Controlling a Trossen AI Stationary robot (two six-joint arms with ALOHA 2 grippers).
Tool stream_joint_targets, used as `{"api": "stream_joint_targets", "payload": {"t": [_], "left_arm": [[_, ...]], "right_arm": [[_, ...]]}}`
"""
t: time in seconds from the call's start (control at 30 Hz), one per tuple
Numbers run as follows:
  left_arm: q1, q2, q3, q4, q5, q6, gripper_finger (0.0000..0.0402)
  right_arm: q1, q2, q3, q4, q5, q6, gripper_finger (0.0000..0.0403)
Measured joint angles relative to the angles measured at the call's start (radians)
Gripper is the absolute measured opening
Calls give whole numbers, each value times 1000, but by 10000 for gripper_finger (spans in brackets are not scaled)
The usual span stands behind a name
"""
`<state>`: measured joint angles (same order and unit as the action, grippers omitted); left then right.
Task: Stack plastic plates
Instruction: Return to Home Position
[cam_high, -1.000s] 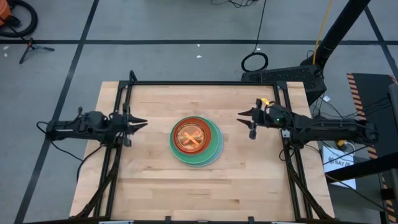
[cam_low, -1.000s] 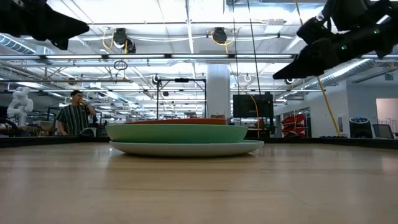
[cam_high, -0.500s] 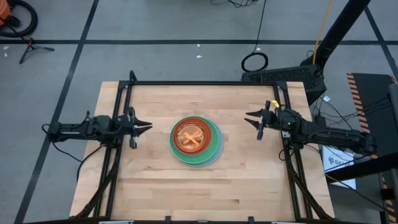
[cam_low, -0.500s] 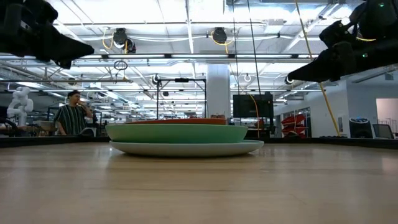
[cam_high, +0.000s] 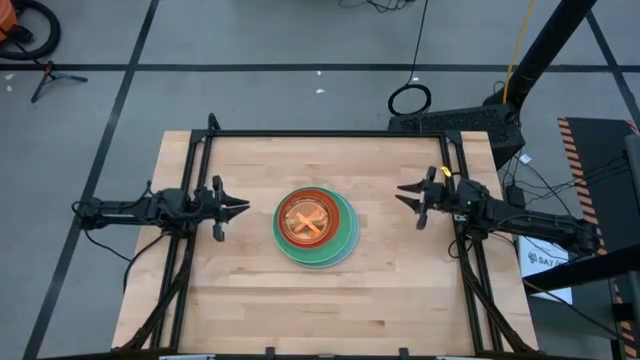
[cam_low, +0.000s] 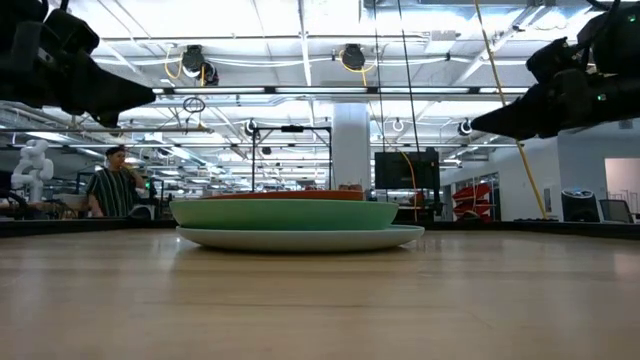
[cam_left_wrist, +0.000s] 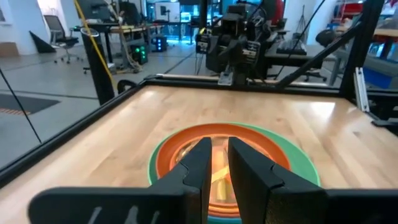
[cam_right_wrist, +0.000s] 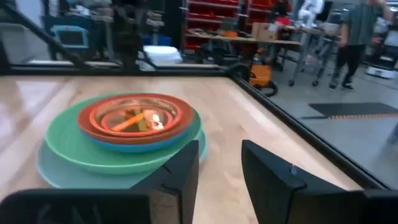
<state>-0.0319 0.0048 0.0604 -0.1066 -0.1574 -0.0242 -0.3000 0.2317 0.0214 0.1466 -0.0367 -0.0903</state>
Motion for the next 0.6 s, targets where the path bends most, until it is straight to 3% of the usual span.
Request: {"api": "stream_joint_targets", "payload": {"t": [0.3,0.6], "left_arm": [[0,2,1,-10,0,23,62],[0,2,1,-13,-4,51,62]], "right_arm": [[0,0,-4,-10,-90,42,114],[-1,2,-5,-55,62,48,114]]}}
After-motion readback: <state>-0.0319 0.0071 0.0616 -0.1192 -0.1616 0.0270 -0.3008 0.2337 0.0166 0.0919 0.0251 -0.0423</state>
